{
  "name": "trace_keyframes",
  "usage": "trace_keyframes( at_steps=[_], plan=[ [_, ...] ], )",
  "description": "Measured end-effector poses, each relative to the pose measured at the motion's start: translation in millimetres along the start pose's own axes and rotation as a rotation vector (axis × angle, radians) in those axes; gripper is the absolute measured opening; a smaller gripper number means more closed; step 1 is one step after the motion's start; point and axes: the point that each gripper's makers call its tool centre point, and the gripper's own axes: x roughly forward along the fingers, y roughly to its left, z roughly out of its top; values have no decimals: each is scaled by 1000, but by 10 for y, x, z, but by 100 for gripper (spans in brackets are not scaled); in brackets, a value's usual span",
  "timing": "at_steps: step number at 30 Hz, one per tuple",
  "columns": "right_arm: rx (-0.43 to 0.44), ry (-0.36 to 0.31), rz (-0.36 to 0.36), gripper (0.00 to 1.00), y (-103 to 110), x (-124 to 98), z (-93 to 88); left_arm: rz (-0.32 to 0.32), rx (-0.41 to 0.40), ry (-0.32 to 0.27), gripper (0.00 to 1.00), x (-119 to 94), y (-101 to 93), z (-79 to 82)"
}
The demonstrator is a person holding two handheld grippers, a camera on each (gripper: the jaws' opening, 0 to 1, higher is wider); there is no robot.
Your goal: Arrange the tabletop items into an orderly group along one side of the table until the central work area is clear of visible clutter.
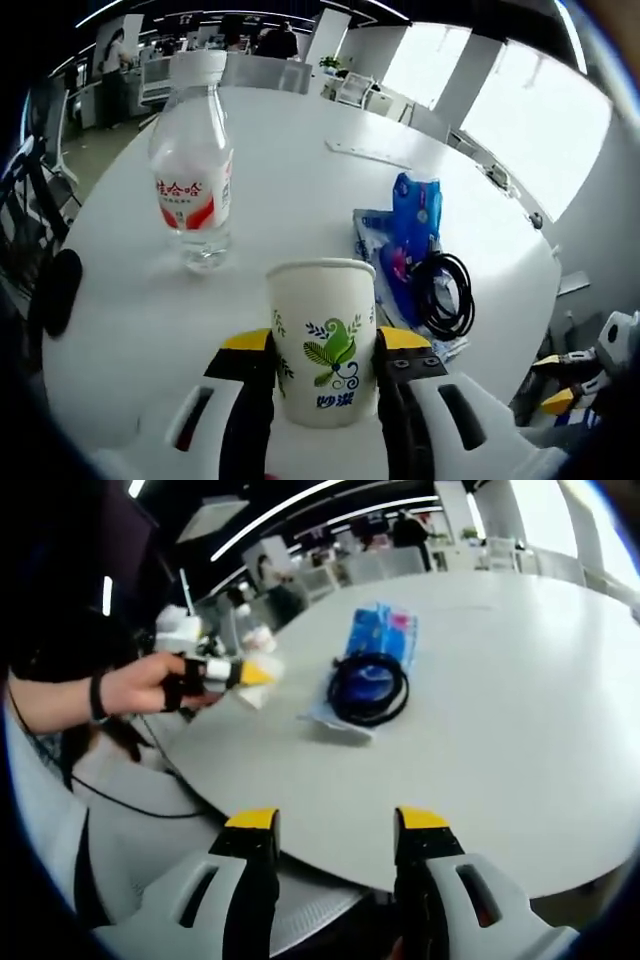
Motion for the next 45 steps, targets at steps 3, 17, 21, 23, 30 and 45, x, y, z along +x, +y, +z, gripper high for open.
trace_keyframes(
  at_steps=[3,17,21,23,30,45],
  plan=[
    [-24,7,17,44,59,27,8,-15,69,-3,39,-89,-77,-44],
    [-62,1,79,43,225,136,138,-72,255,47,39,-416,-284,-503],
    [-58,1,105,43,295,186,168,-88,296,61,39,-485,-386,-620],
    [-61,8,124,43,334,219,168,-100,307,67,39,-504,-439,-655],
    [-85,2,188,43,518,306,305,-152,393,80,39,-576,-706,-751],
    [-100,-15,309,41,872,391,502,-224,609,82,39,-618,-1101,-834]
  ],
)
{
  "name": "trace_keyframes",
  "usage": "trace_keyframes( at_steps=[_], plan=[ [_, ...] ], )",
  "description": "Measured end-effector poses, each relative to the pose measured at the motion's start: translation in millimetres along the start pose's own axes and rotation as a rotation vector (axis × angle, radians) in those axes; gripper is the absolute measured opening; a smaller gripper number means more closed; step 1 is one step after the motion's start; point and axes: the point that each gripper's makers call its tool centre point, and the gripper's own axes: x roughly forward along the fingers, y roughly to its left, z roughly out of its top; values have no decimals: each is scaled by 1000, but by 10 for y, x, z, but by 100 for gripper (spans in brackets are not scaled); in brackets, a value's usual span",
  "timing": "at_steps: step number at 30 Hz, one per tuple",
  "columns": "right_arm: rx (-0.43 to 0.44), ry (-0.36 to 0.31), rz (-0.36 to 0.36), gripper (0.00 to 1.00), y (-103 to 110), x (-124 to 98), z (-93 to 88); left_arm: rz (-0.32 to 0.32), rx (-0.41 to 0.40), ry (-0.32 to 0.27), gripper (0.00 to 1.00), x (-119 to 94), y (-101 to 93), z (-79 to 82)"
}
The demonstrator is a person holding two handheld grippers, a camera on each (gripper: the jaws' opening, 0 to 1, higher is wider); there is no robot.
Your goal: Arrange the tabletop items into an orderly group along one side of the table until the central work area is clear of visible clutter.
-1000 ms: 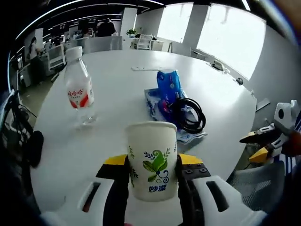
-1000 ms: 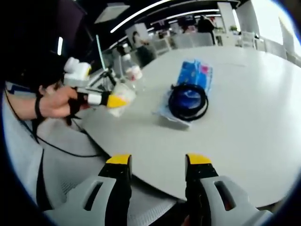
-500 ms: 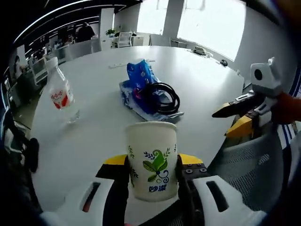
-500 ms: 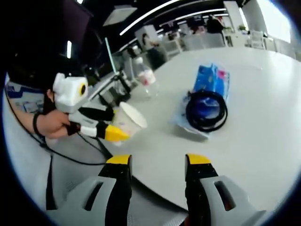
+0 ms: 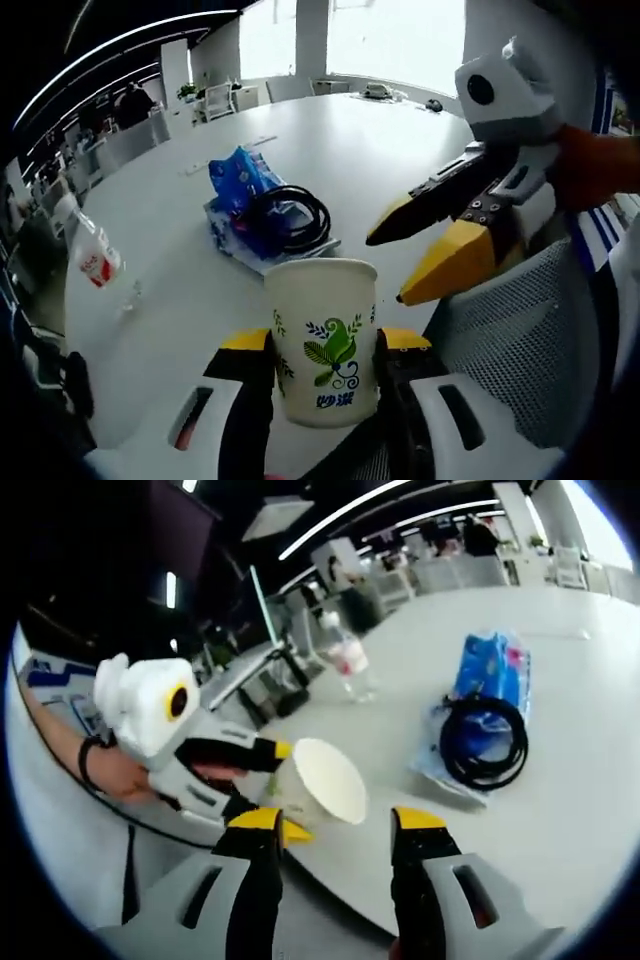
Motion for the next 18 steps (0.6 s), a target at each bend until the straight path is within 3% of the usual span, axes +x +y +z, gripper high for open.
trace_keyframes(
  at_steps=[11,18],
  plan=[
    [29,8,86,34,134,52,10,-47,122,0,39,27,-177,44],
    [42,-9,125,21,223,82,35,-68,162,1,40,41,-218,57]
  ],
)
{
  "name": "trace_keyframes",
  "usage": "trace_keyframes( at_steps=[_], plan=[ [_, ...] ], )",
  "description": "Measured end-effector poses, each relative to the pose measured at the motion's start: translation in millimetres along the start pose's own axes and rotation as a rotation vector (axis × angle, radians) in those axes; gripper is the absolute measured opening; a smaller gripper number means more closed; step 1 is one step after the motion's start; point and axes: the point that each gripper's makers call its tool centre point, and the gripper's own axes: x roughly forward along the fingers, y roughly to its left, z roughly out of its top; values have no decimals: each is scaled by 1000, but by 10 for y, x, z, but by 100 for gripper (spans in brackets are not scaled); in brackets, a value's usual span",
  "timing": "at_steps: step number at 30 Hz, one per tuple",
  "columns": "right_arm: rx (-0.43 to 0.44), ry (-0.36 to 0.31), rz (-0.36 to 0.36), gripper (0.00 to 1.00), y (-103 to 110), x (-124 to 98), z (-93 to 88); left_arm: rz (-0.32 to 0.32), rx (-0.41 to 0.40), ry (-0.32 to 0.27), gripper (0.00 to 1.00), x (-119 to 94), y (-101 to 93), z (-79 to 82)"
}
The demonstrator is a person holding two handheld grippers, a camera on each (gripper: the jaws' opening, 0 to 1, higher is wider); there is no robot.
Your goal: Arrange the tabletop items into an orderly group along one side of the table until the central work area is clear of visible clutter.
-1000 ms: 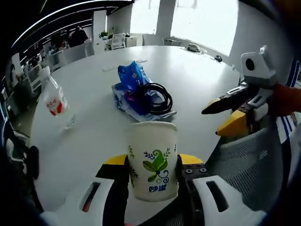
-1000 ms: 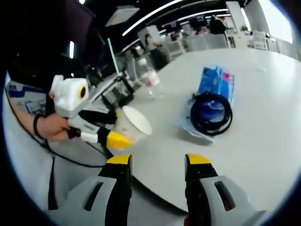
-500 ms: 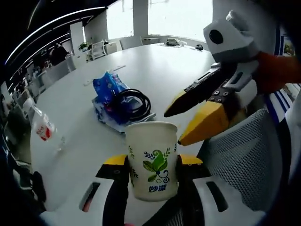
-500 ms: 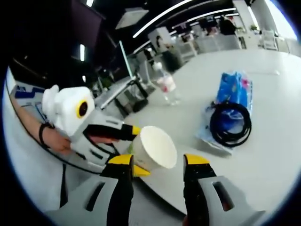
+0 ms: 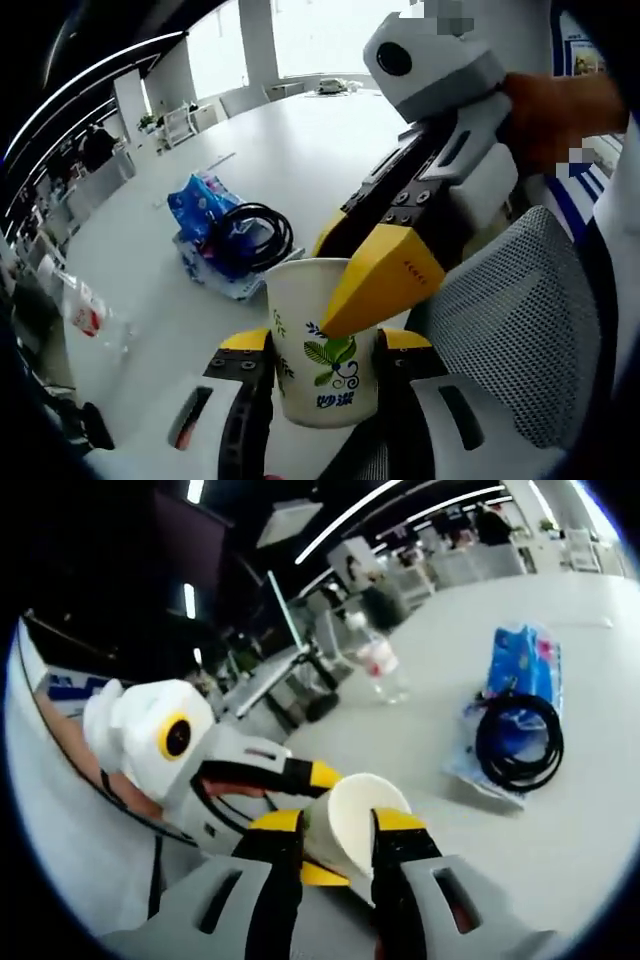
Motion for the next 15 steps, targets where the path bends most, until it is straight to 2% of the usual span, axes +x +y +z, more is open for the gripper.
trace_keyframes(
  at_steps=[4,7,15],
  plan=[
    [-2,-6,15,14,39,9,17,-4,9,-6,40,3,8,26],
    [3,-22,16,12,33,8,53,-15,-26,-14,40,9,31,30],
    [3,-74,19,1,54,6,186,5,-46,-21,41,24,112,86]
  ],
)
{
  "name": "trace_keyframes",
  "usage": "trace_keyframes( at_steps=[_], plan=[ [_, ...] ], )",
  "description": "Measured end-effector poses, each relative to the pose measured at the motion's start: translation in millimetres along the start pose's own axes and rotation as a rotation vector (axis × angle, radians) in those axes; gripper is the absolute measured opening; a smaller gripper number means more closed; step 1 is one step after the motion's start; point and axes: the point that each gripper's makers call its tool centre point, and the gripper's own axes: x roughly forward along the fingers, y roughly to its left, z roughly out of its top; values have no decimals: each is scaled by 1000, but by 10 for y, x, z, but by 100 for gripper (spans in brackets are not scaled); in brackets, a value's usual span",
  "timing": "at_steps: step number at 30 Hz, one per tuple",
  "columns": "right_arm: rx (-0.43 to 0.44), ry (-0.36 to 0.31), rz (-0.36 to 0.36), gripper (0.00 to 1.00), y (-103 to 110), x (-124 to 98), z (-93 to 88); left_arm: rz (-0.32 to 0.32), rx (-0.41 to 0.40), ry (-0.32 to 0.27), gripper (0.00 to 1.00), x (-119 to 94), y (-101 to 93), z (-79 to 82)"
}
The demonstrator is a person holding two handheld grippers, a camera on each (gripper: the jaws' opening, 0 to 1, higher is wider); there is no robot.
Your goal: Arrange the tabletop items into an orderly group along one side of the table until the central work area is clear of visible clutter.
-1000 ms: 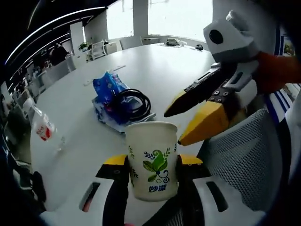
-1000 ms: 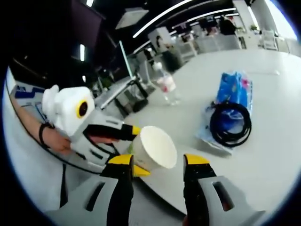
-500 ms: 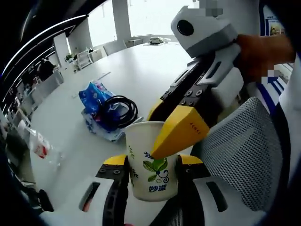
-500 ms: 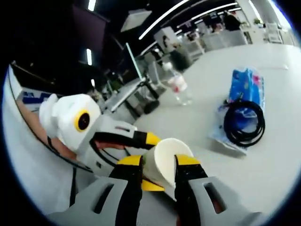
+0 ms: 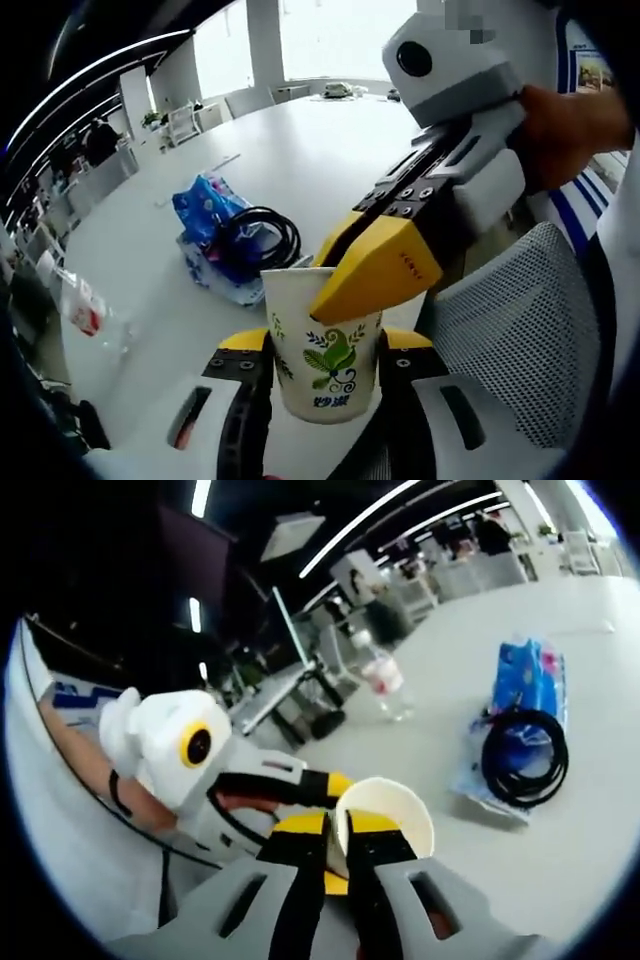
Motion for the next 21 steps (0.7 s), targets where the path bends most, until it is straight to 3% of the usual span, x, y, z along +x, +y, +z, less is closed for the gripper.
trace_keyframes(
  at_steps=[15,17,21],
  plan=[
    [-12,-28,-50,0,-147,-4,149,33,-112,-23,41,18,97,48],
    [-46,-25,-106,0,-234,-26,149,39,-116,-17,37,21,104,27],
    [-18,-50,-128,0,-279,-59,164,34,-176,-15,40,17,101,-39]
  ],
)
